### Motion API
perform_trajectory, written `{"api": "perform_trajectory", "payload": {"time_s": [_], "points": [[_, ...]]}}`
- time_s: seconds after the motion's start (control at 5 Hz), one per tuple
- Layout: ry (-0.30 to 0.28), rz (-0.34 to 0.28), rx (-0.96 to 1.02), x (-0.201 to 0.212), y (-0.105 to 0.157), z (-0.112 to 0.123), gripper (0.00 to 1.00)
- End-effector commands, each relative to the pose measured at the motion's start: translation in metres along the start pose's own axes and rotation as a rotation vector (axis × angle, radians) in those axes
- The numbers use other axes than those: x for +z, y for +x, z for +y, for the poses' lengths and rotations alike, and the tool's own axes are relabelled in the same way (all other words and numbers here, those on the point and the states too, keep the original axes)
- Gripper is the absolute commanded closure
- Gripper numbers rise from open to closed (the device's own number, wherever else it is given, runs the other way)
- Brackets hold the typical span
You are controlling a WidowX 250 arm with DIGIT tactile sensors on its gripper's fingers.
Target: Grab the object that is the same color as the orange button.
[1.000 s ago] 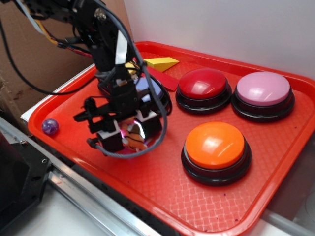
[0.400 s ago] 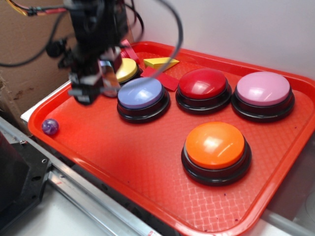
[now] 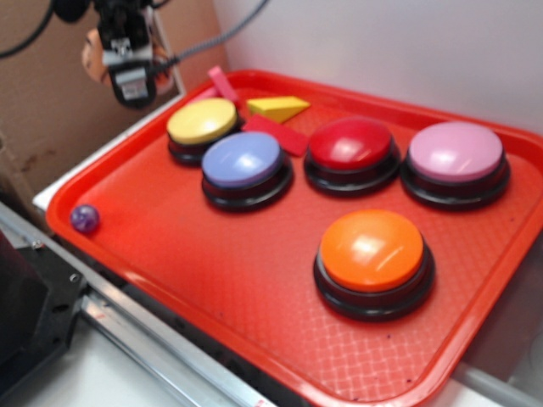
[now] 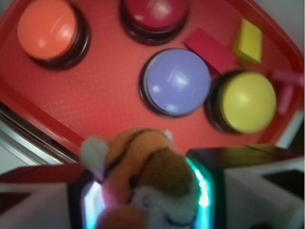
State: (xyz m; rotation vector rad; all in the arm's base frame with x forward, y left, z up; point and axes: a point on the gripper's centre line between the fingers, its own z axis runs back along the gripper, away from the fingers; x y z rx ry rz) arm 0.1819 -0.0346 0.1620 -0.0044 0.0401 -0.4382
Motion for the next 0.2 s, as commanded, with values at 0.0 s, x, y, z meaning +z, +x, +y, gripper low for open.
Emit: {"api": "perform_trajectory", "payload": {"time_s": [0.0], "points": [[-0.060,-0.071,0.483,0.0171,0.0075,0.0068,1.00]]}}
